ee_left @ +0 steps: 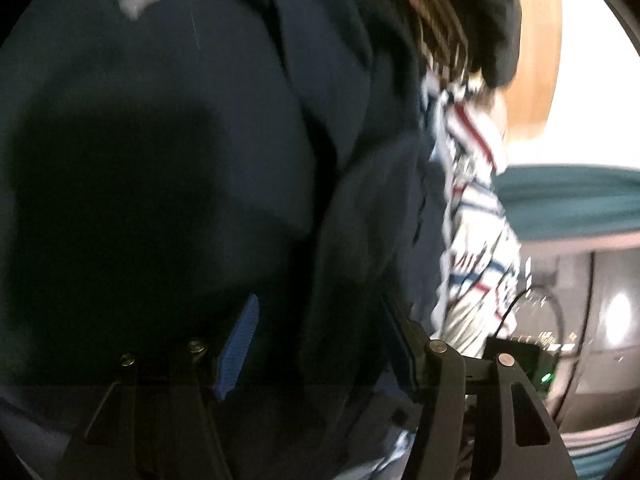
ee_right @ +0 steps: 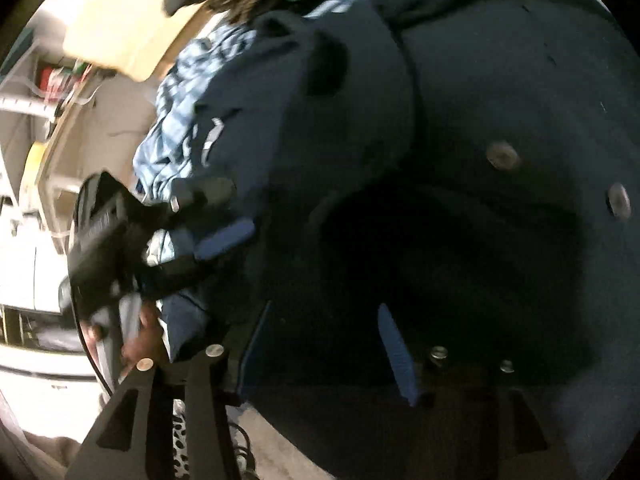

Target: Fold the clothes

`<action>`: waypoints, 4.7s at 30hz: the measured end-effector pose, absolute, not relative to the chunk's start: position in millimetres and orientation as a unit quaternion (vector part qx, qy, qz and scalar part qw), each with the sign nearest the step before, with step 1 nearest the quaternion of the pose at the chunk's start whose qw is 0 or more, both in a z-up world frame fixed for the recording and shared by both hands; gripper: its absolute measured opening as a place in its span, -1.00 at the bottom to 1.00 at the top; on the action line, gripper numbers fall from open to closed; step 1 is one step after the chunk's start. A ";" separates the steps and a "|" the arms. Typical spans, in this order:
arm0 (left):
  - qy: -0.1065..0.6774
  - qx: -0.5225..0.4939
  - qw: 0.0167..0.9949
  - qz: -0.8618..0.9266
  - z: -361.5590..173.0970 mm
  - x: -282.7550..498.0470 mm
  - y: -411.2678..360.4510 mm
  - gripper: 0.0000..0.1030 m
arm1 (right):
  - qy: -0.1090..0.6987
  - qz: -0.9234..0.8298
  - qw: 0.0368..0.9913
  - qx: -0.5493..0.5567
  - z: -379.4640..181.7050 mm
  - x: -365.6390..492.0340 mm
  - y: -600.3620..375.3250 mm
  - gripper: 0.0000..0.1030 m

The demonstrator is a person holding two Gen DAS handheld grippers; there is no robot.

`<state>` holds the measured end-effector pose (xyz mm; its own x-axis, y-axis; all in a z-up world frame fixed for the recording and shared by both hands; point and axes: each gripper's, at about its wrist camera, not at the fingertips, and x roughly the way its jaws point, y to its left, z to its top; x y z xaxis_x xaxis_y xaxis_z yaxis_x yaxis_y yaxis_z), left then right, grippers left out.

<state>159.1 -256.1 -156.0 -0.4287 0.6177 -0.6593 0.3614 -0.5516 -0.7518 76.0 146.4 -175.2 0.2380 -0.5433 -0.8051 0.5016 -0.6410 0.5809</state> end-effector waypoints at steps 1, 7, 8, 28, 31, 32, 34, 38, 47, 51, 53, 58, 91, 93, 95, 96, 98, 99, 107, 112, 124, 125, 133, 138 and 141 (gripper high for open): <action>-0.455 -0.533 0.091 0.707 -156.9 163.6 -250.6 0.20 | -0.014 -0.619 0.421 0.663 -175.6 79.6 149.1 0.17; -0.438 -0.541 0.116 0.709 -154.8 196.2 -243.0 0.20 | 0.001 -0.633 0.413 0.655 -182.0 102.6 151.3 0.23; -0.432 -0.549 0.126 0.705 -156.2 198.9 -242.3 0.20 | -0.006 -0.633 0.414 0.654 -184.5 106.6 151.9 0.25; -0.384 -0.554 0.069 0.736 -144.9 250.7 -254.8 -0.88 | -0.105 -0.683 0.342 0.637 -160.9 135.8 215.0 0.46; -0.384 -0.519 0.054 0.762 -124.3 271.3 -268.8 -0.88 | -0.118 -0.690 0.341 0.627 -151.8 139.9 225.3 0.47; -0.389 -0.505 0.046 0.769 -118.3 278.7 -275.6 -0.88 | -0.125 -0.690 0.345 0.624 -149.3 140.9 227.4 0.47; -0.403 -0.476 0.031 0.781 -109.0 290.5 -287.5 -0.88 | -0.134 -0.692 0.344 0.621 -146.1 142.4 228.2 0.49; -0.439 -0.458 -0.010 0.773 -115.2 309.1 -310.0 -0.88 | -0.126 -0.692 0.344 0.622 -146.1 144.2 222.3 0.50; -0.541 -0.475 -0.039 0.693 -176.5 323.3 -325.1 -0.88 | -0.083 -0.660 0.358 0.656 -170.9 153.3 192.6 0.50; -0.566 -0.470 -0.037 0.676 -180.8 326.8 -332.1 -0.85 | -0.068 -0.653 0.353 0.666 -179.0 153.6 185.4 0.50; -0.573 -0.467 -0.039 0.672 -180.8 328.0 -331.4 -0.84 | -0.062 -0.651 0.353 0.669 -180.8 152.9 184.1 0.50; -0.573 -0.449 -0.040 0.685 -164.7 333.3 -333.4 -0.26 | -0.022 -0.648 0.359 0.671 -182.3 151.1 171.4 0.50; -0.419 -0.494 -0.028 0.762 -126.1 248.9 -310.6 0.28 | 0.051 -0.740 0.385 0.549 -133.7 55.1 29.6 -0.90; -0.427 -0.475 -0.049 0.768 -119.7 260.4 -319.0 0.28 | 0.040 -0.755 0.377 0.535 -119.6 45.5 31.4 -0.90; -0.431 -0.463 -0.060 0.773 -115.3 268.5 -324.6 0.28 | 0.025 -0.761 0.373 0.530 -112.3 38.9 36.7 -0.90; -0.429 -0.461 -0.061 0.775 -114.0 271.6 -326.6 0.28 | 0.020 -0.761 0.367 0.535 -111.9 37.6 38.6 -0.82; -0.414 -0.469 -0.064 0.778 -113.5 273.3 -325.9 0.28 | 0.021 -0.751 0.363 0.551 -118.1 40.8 44.4 -0.76; -0.404 -0.475 -0.066 0.779 -113.9 273.8 -325.3 0.28 | 0.022 -0.743 0.365 0.561 -122.4 44.0 48.3 -0.50; -0.384 -0.491 -0.041 0.781 -121.6 290.2 -318.1 0.28 | -0.023 -0.641 0.404 0.652 -175.9 76.3 46.9 0.16; -0.324 -0.518 0.063 0.789 -120.0 297.0 -290.2 0.24 | -0.012 -0.681 0.374 0.629 -159.2 88.1 35.2 0.37; -0.297 -0.550 0.055 0.779 -128.7 306.3 -287.9 0.25 | 0.086 -0.714 0.286 0.634 -181.4 92.4 59.3 0.22; -0.303 -0.549 0.044 0.777 -129.0 308.0 -294.6 0.25 | 0.078 -0.717 0.281 0.633 -179.4 93.0 68.7 0.22; -0.379 -0.472 -0.022 0.796 -108.9 309.1 -333.7 0.25 | 0.053 -0.730 0.225 0.643 -176.9 81.2 110.8 0.10; -0.362 -0.469 -0.048 0.804 -106.3 290.7 -322.6 0.25 | 0.012 -0.737 0.240 0.631 -166.6 77.4 113.2 0.15; -0.352 -0.483 -0.037 0.801 -111.1 291.2 -315.7 0.25 | -0.001 -0.733 0.288 0.616 -159.6 82.4 98.0 0.32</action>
